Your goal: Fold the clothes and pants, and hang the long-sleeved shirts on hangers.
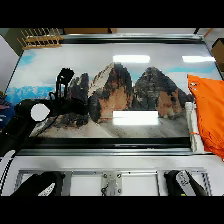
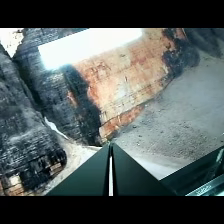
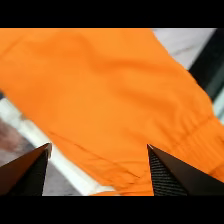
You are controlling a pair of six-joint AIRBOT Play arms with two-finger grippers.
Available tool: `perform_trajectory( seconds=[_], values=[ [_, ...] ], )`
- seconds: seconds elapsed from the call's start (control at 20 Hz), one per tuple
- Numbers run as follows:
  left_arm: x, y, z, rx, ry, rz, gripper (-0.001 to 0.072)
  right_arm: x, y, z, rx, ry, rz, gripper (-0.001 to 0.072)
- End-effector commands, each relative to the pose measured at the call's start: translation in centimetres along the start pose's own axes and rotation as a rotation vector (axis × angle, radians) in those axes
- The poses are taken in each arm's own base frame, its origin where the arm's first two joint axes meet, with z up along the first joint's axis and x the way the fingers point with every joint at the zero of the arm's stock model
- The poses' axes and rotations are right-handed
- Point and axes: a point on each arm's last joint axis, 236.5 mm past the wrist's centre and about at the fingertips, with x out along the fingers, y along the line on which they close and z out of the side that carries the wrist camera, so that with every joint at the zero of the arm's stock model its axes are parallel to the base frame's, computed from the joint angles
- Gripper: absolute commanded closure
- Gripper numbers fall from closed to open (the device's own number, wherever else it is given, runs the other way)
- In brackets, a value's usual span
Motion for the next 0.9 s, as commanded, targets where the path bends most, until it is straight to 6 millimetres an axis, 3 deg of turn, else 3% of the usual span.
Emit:
perform_trajectory(
  seconds=[0.0, 0.05, 0.15, 0.3, 0.35, 0.4, 0.45, 0.6, 0.85],
  values=[
    [0.0, 0.0, 0.0, 0.0, -0.001, -0.001, 0.07, -3.8, 12.0, -1.4, -0.187, -0.055, 0.351, 0.0073],
    [0.0, 0.0, 0.0, 0.0, -0.001, -0.001, 0.0701, -5.0, 15.3, -3.3, -0.27, -0.036, 0.434, 0.0073],
    [0.0, 0.0, 0.1, 0.001, -0.003, 0.0, 0.0701, -6.7, 20.0, -7.9, -0.418, 0.032, 0.547, 0.0073],
    [0.0, 0.0, 0.1, 0.001, -0.002, 0.0, 0.0701, -8.7, 24.2, -14.0, -0.584, 0.147, 0.668, 0.008],
    [0.0, 0.0, 0.1, 0.001, -0.002, 0.0, 0.07, -9.4, 25.1, -15.2, -0.623, 0.161, 0.699, 0.0231],
    [0.0, 0.0, 0.1, 0.001, -0.003, 0.0, 0.0701, -10.0, 25.8, -16.2, -0.665, 0.166, 0.724, 0.051],
    [0.0, 0.0, 0.1, 0.001, -0.002, 0.0, 0.0701, -10.4, 26.2, -16.8, -0.693, 0.17, 0.741, 0.0702],
    [0.0, 0.0, 0.1, 0.001, -0.002, 0.0, 0.0701, -10.8, 26.3, -17.8, -0.713, 0.199, 0.758, 0.0695],
    [0.0, 0.0, 0.1, 0.001, -0.002, 0.0, 0.0701, -10.8, 26.3, -17.8, -0.713, 0.199, 0.758, 0.0695]
  ],
)
